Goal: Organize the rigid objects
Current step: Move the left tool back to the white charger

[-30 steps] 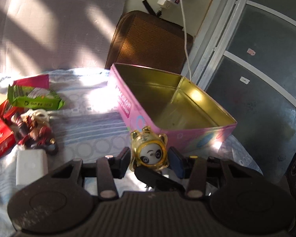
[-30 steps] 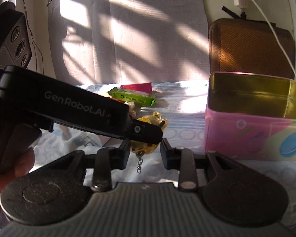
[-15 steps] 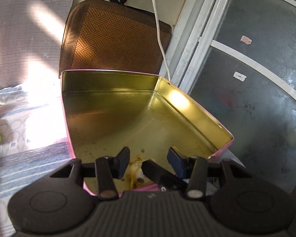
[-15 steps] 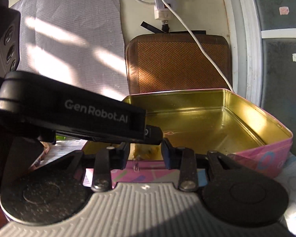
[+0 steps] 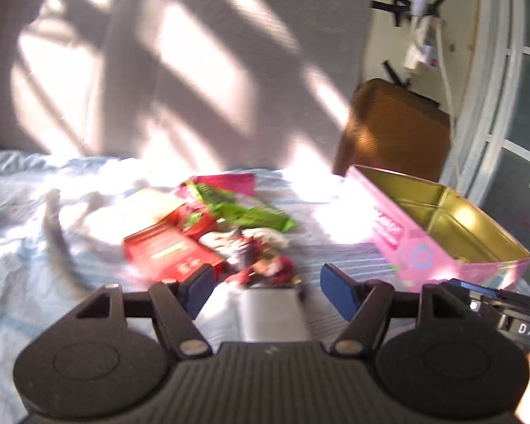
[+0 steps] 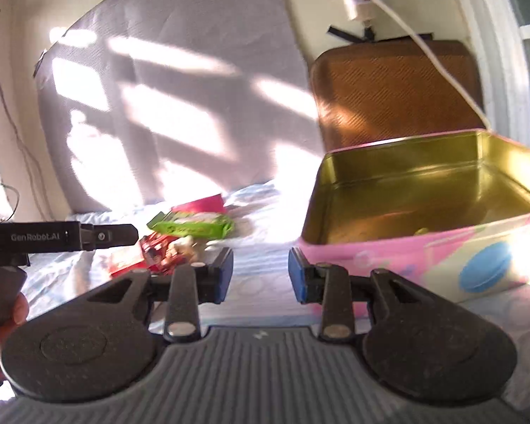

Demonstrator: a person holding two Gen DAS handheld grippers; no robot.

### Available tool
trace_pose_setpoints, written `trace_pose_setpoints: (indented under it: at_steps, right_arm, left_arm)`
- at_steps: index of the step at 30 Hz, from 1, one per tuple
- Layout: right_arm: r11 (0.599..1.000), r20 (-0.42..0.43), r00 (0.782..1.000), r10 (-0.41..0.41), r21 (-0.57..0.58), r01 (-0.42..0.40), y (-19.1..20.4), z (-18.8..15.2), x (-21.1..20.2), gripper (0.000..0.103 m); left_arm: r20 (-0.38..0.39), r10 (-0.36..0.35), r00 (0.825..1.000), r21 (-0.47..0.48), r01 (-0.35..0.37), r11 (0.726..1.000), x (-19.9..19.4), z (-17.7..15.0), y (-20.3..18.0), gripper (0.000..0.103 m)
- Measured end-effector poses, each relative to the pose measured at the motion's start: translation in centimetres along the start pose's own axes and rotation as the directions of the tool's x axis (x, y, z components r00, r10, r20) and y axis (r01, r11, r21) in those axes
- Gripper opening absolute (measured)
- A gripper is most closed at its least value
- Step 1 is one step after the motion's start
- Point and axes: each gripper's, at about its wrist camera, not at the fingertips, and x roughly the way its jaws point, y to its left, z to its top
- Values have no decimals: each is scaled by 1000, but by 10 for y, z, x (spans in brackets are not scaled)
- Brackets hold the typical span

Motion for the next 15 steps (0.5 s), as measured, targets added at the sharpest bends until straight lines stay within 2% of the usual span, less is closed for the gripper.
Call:
trace_pose_setpoints:
  at_steps: [2, 4, 5, 6, 8, 11, 15]
  right_arm:
    - [999, -71, 996, 47, 5, -46, 19, -6, 18, 38]
    - [996, -127, 988, 82, -17, -85, 41, -13, 34, 38]
    - [994, -151, 984, 91, -38, -97, 52, -17, 41, 44]
    - [993, -171, 981, 91, -60, -103, 61, -20, 48, 52]
    - [991, -203, 976, 83, -90, -103, 77, -24, 61, 56]
    - [992, -228, 972, 65, -94, -89, 90, -19, 77, 67]
    - [991, -249, 968, 35, -118, -66, 104, -14, 97, 72]
  left_arm:
    - [-23, 51, 998, -54, -52, 997, -3, -11, 28, 67]
    - [-32, 69, 997, -89, -72, 993, -3, -21, 46, 67]
    - [-38, 69, 997, -114, -73, 991, -1, -27, 57, 67]
    - [-56, 49, 997, -163, -58, 985, -1, -29, 67, 65]
    - [0, 11, 1000, -213, -11, 977, -7, -29, 78, 68]
    - [10, -13, 1000, -262, 15, 965, -6, -28, 87, 68]
    - [22, -28, 999, -292, 34, 956, -8, -31, 91, 68]
